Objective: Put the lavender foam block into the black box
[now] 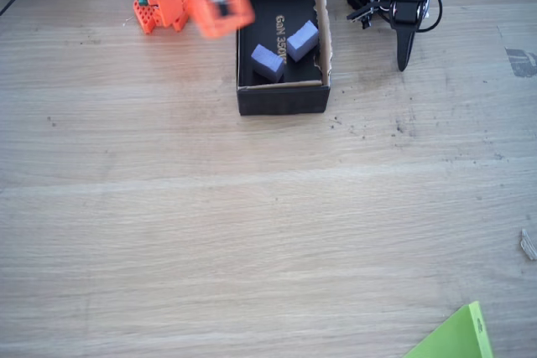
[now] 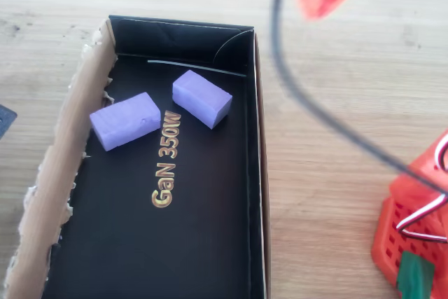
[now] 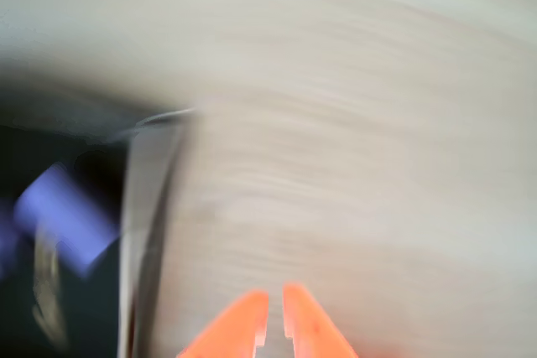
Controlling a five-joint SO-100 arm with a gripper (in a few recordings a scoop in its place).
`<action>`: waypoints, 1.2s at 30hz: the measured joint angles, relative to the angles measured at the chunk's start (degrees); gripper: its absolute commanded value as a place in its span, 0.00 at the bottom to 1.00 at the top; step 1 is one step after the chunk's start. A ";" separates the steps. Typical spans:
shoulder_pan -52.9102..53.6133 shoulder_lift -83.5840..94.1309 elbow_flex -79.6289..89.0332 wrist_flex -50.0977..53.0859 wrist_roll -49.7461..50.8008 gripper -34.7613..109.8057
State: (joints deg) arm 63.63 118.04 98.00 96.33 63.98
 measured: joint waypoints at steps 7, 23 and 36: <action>24.08 13.54 17.40 -16.08 -20.39 0.24; 23.91 52.29 56.95 -26.37 -28.74 0.24; 25.14 55.46 65.13 -30.76 -40.34 0.25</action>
State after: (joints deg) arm 88.77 173.50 163.12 65.57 23.64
